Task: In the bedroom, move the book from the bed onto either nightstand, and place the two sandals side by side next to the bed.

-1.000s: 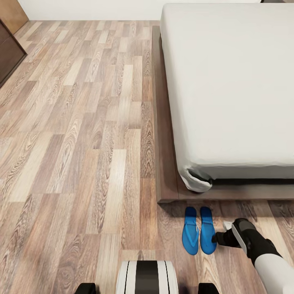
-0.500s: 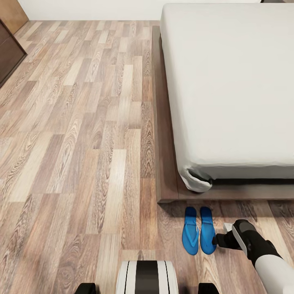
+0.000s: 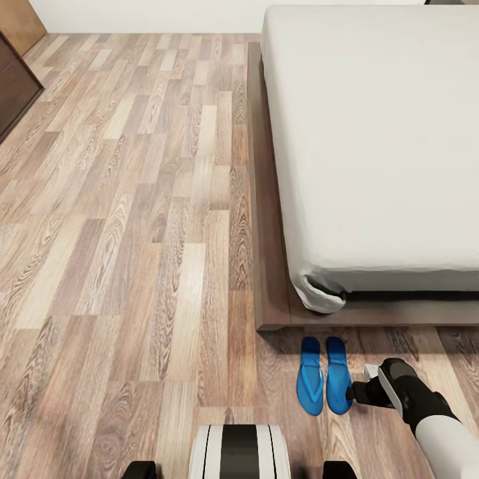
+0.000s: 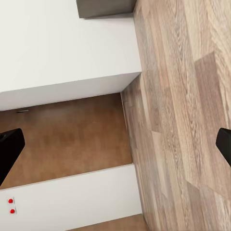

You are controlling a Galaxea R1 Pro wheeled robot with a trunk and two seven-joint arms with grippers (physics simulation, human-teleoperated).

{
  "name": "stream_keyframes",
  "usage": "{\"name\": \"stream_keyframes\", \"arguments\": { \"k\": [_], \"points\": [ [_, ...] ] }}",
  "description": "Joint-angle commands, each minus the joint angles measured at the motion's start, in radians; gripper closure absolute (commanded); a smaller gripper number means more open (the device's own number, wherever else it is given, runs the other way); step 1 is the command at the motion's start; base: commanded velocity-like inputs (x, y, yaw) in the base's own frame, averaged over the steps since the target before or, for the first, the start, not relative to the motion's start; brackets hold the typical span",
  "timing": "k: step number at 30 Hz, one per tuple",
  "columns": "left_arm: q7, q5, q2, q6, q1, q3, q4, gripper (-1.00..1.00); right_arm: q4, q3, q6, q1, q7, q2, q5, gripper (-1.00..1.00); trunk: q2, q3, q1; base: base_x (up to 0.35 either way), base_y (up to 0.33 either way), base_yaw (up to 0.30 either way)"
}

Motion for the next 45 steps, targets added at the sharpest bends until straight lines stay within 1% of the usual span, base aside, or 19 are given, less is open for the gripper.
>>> {"name": "stream_keyframes", "arguments": {
  "k": [1, 35, 45],
  "points": [
    [0.005, -0.001, 0.001, 0.010, -0.001, -0.007, -0.001, -1.00, -0.001, -0.003, 0.004, 0.000, 0.005, 0.000, 0.003, -1.00, 0.000, -0.001, 0.000, 0.000, 0.000, 0.000],
    [0.004, 0.000, 0.001, -0.004, -0.001, -0.008, -0.002, -1.00, 0.001, -0.003, 0.005, 0.000, 0.004, 0.001, 0.005, -1.00, 0.000, -0.001, 0.000, 0.000, 0.000, 0.000],
    [-0.020, 0.002, 0.001, -0.005, -0.001, -0.009, -0.002, -1.00, 0.001, -0.002, 0.005, 0.000, 0.004, 0.001, 0.005, -1.00, 0.000, -0.001, 0.000, 0.000, 0.000, 0.000]
  ]
}}
